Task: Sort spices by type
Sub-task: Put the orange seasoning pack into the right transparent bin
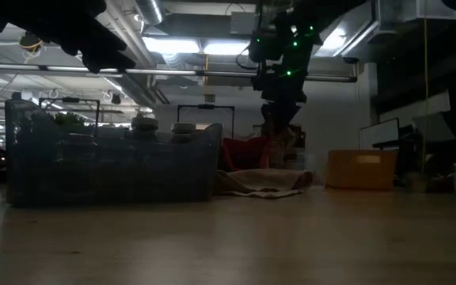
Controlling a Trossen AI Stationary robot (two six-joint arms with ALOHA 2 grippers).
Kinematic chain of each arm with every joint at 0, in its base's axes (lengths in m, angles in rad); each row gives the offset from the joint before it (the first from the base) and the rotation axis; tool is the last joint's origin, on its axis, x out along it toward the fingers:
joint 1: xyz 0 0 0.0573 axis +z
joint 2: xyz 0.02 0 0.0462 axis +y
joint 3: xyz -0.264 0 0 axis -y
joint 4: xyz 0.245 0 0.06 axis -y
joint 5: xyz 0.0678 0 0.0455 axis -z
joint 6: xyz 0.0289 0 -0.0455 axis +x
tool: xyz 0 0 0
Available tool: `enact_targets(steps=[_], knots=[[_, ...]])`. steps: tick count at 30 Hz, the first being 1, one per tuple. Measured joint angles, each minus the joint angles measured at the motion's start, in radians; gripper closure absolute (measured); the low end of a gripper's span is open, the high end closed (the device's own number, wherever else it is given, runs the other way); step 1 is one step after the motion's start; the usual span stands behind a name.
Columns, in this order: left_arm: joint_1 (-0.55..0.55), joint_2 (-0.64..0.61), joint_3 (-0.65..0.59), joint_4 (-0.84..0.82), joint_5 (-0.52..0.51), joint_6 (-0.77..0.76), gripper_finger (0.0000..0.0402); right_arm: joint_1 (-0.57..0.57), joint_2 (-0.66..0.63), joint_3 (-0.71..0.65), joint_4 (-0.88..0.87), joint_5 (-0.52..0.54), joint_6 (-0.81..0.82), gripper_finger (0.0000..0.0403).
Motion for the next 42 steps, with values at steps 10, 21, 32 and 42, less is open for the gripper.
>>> enact_targets(steps=[10, 21, 32, 42], knots=[[0.0, 0.0, 0.0, 0.0, -0.001, 0.0, 0.0133, -0.01, -0.001, -0.03, 0.071, -0.032, 0.001, 0.0365], [0.0, 0.0, 0.0, -0.001, -0.001, 0.0, 0.0133, -0.011, -0.001, -0.03, 0.08, -0.032, 0.003, 0.0297], [0.0, 0.0, 0.0, -0.001, -0.001, 0.0, 0.0133, -0.011, -0.008, -0.013, 0.005, -0.033, 0.004, 0.0277], [0.0, -0.007, 0.0, -0.003, -0.062, -0.045, 0.0133, -0.025, -0.082, 0.055, -0.252, -0.036, -0.004, 0.0276]])
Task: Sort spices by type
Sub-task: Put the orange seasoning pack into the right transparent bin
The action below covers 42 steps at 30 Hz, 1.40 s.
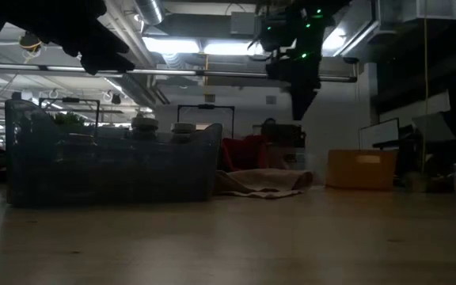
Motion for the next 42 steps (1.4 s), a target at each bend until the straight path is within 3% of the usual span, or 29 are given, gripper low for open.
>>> enact_targets(steps=[6, 15, 22, 28, 33, 42], knots=[[0.0, -0.037, 0.0, -0.007, -0.002, 0.04, 0.0133, -0.074, -0.108, -0.068, -0.041, -0.031, -0.003, 0.0276], [0.0, -0.112, 0.0, -0.017, -0.006, 0.052, 0.0133, -0.165, -0.311, -0.349, -0.057, -0.04, 0.164, 0.0276], [0.0, -0.111, 0.0, -0.013, -0.006, 0.072, 0.0133, -0.146, -0.342, -0.462, -0.125, -0.057, 0.239, 0.0276], [0.0, -0.112, 0.0, -0.011, -0.006, 0.065, 0.0133, -0.097, -0.35, -0.468, -0.157, -0.041, 0.264, 0.0276], [0.0, -0.112, 0.0, -0.03, -0.006, 0.053, 0.0133, -0.06, -0.382, -0.482, -0.261, 0.041, 0.379, 0.0276], [0.0, -0.112, 0.0, -0.039, -0.006, 0.053, 0.0133, -0.035, -0.483, -0.674, -0.194, 0.041, 0.601, 0.0276]])
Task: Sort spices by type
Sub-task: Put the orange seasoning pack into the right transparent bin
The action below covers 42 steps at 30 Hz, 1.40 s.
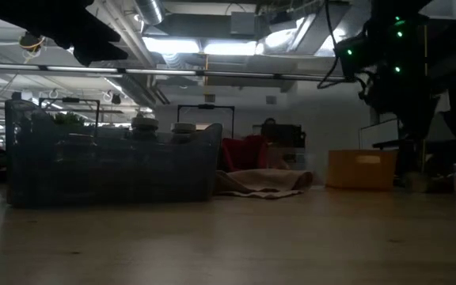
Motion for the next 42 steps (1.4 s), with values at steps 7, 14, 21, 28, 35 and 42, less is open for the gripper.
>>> enact_targets(steps=[7, 14, 21, 28, 35, 42], knots=[[0.0, 0.0, 0.0, -0.001, 0.0, 0.0, 0.0133, -0.001, 0.002, -0.124, 0.178, 0.041, 0.011, 0.0276], [0.0, 0.0, 0.0, -0.001, 0.0, -0.006, 0.0133, -0.001, 0.002, -0.186, 0.286, 0.096, 0.011, 0.0276], [0.0, 0.0, 0.0, -0.001, 0.0, -0.008, 0.0133, -0.001, 0.002, -0.258, 0.303, 0.099, 0.011, 0.0276], [0.0, 0.0, 0.0, -0.001, 0.0, -0.008, 0.0133, -0.002, 0.002, -0.35, 0.447, 0.153, 0.007, 0.0276], [0.0, 0.0, 0.0, -0.001, 0.0, -0.008, 0.0133, -0.003, 0.002, -0.415, 0.491, 0.215, 0.012, 0.028], [0.0, 0.0, 0.0, -0.001, 0.0, -0.011, 0.0133, -0.003, 0.002, -0.43, 0.502, 0.219, 0.016, 0.0368]])
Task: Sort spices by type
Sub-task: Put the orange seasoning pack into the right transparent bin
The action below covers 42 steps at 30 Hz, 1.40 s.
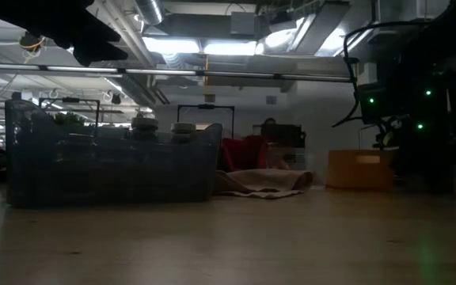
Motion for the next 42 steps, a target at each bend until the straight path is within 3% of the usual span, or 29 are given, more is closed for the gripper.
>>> enact_targets(steps=[3, 19, 26, 31, 42], knots=[[0.0, 0.0, 0.0, 0.0, 0.0, -0.016, 0.0133, 0.0, 0.001, 0.015, 0.002, -0.016, 0.0, 0.0392], [0.0, 0.0, 0.0, 0.0, 0.0, -0.024, 0.0133, 0.001, 0.001, 0.111, -0.04, -0.32, -0.008, 0.0397], [0.0, 0.0, 0.0, 0.007, 0.0, -0.024, 0.0133, 0.086, 0.0, 0.112, -0.033, -0.444, 0.003, 0.0398], [0.0, 0.0, 0.0, 0.01, 0.0, -0.018, 0.0133, 0.174, 0.002, 0.146, -0.025, -0.467, 0.057, 0.0398], [0.0, 0.01, 0.0, 0.088, 0.0, -0.016, 0.0133, 0.34, 0.002, 0.354, 0.041, -0.449, 0.07, 0.04]])
